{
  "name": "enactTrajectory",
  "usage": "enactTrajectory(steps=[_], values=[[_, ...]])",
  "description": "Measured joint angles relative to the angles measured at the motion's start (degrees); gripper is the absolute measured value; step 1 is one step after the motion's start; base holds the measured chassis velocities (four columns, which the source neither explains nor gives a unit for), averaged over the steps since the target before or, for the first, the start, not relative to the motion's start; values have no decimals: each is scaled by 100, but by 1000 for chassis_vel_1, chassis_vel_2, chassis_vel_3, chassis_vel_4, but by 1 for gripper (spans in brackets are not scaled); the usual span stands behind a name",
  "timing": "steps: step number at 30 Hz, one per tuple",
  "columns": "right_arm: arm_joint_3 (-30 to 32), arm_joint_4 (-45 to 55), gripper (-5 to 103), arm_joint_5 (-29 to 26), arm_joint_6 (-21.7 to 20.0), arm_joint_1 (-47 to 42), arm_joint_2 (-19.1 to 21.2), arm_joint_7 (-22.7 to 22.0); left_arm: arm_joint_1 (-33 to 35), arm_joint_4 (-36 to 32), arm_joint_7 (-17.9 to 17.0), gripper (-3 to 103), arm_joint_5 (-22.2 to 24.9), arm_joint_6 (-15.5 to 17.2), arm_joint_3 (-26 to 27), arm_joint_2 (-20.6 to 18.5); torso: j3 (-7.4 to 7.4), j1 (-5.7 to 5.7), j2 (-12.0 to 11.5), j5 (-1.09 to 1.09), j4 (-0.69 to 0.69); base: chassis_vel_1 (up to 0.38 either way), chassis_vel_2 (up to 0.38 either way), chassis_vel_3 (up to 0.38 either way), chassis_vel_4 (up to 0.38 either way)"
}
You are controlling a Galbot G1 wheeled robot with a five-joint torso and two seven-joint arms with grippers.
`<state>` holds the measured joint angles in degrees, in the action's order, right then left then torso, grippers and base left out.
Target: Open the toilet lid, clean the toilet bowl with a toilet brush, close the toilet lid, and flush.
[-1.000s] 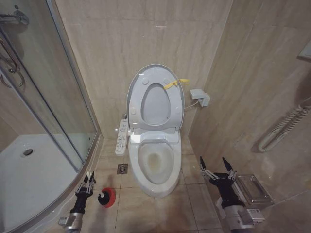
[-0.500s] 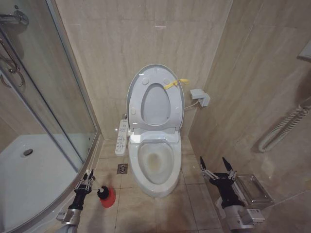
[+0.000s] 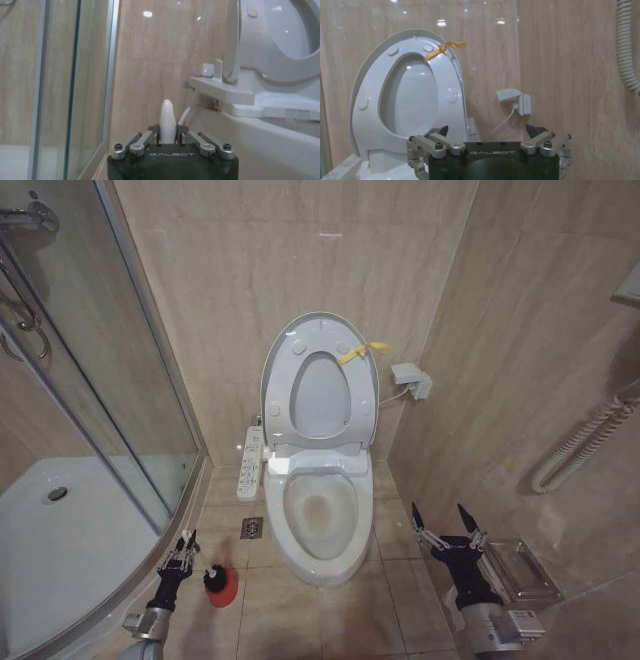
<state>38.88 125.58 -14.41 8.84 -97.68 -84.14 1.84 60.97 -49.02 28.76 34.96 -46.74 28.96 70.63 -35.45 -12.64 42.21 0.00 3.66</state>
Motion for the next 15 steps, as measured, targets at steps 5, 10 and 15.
enactTrajectory(steps=[5,10,15], values=[[0,0,100,0,0,0,0,0,-76,261,-5,22,-118,-4,39,87,0,0,0,0,1,0,0,0,0],[0,0,100,0,0,0,0,0,-66,416,-13,22,-166,-5,23,92,0,0,0,0,0,0,0,0,0],[0,0,100,0,0,0,0,0,5,500,-81,22,-261,-5,-20,106,0,0,0,0,0,0,0,0,0]])
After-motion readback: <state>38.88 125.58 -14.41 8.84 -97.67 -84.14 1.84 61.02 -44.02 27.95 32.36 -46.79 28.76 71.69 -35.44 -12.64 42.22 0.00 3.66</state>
